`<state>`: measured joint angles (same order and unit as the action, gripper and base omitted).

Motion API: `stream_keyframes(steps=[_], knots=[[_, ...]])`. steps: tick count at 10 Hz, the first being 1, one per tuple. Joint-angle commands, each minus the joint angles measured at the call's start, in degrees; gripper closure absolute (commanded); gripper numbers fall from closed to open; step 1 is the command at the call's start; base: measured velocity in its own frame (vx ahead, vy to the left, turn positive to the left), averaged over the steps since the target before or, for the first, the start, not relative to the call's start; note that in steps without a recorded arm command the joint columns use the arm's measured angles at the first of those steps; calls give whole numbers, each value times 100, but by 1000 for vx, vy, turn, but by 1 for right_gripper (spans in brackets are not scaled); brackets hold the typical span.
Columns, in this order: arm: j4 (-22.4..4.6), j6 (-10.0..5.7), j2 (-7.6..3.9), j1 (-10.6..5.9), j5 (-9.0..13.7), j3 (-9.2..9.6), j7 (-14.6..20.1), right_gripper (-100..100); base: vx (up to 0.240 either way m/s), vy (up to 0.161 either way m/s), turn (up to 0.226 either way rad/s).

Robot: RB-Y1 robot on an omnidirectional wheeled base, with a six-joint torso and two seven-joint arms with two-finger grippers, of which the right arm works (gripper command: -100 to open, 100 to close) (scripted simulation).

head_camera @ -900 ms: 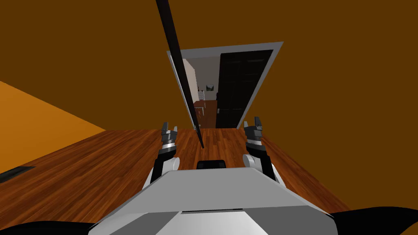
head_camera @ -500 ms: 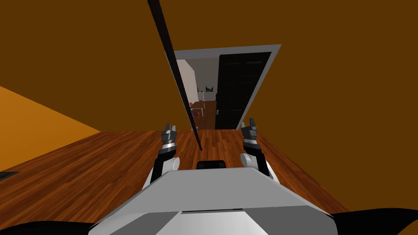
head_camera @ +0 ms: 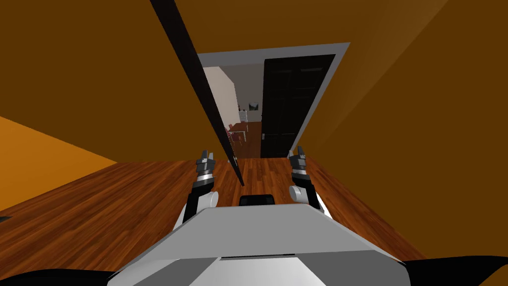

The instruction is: Pull the door open

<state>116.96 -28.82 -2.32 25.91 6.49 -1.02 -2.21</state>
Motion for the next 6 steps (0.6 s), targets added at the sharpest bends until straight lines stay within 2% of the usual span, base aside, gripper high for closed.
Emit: stream_keyframes(steps=[1,6], knots=[[-254,-45,-55,-113,74,55,-41,-100,105,-59,-27],[-835,-176,-134,-365,210,191,-140,-100,99,-46,-11]])
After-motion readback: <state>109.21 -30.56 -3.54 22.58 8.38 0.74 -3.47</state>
